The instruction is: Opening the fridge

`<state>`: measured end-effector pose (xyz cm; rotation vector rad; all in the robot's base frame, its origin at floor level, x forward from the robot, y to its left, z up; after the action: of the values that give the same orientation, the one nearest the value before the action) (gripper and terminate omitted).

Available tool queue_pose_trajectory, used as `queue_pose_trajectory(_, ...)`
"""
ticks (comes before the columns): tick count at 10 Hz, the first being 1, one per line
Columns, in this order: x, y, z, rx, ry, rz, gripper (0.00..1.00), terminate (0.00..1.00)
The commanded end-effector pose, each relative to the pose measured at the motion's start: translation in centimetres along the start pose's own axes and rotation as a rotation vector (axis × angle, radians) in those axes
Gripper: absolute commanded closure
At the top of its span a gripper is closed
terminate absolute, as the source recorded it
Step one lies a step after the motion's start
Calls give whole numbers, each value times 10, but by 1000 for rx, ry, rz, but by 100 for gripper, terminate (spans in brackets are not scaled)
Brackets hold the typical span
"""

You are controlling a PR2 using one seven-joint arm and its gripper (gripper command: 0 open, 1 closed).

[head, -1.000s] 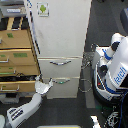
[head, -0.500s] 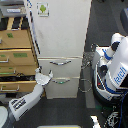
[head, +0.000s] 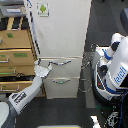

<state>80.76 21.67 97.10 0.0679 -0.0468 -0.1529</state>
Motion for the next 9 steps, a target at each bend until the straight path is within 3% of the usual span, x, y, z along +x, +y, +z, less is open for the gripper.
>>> queue_pose_trajectory(1, 35, 67, 31, 102, -43, -2, 0, 0)
queue_pose_trajectory(6, 67, 92, 48, 138, -53, -12, 0, 0)
queue_pose_trajectory(9, 86, 92, 53, 80, -40, -4, 0, 0)
